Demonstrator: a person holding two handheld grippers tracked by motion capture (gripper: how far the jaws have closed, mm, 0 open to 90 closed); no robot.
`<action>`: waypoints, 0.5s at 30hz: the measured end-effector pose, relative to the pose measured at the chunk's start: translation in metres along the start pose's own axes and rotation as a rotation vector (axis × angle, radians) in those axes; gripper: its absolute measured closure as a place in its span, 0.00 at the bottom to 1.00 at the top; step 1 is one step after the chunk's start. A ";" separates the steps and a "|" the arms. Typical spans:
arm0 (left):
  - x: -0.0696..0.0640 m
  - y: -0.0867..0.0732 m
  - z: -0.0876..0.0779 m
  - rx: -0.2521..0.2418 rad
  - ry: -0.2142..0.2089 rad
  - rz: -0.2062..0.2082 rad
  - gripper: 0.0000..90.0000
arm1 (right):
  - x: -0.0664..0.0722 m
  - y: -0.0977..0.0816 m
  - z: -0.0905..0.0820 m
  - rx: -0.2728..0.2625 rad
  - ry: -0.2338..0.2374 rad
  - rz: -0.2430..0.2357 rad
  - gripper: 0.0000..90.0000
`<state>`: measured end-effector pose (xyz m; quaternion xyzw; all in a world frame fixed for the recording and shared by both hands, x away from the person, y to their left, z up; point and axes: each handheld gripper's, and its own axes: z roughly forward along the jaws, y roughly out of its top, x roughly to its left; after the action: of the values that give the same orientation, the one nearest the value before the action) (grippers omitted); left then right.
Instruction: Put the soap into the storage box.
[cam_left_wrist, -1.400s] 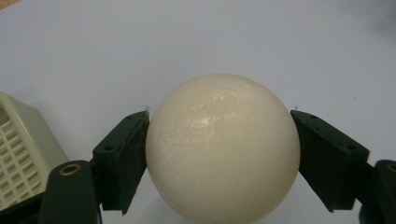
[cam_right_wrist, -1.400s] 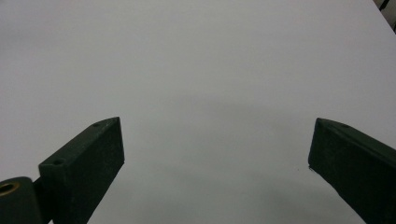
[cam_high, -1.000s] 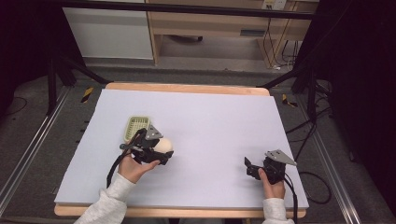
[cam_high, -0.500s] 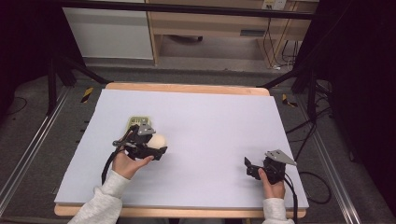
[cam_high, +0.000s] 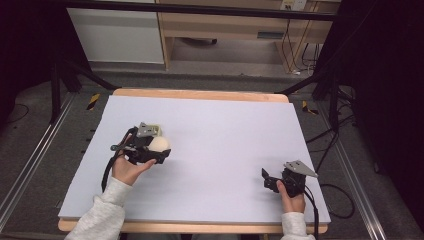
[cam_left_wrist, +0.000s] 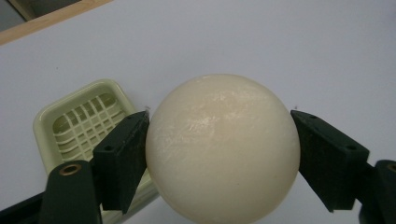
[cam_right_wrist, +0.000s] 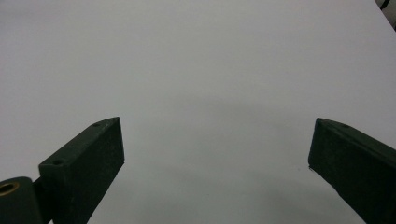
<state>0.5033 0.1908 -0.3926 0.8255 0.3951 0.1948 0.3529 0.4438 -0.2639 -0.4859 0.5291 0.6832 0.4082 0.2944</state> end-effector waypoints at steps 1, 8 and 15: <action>0.003 0.001 0.000 -0.003 0.003 0.000 0.25 | 0.000 0.000 0.000 0.000 0.000 0.000 0.04; 0.008 0.002 0.003 -0.009 0.018 -0.021 0.25 | 0.000 0.000 0.000 0.000 0.001 0.000 0.04; 0.018 0.004 0.004 -0.013 0.032 -0.041 0.25 | 0.000 0.000 0.000 -0.001 0.000 -0.001 0.04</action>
<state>0.5188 0.2016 -0.3915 0.8116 0.4164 0.2030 0.3559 0.4437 -0.2639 -0.4859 0.5288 0.6830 0.4085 0.2950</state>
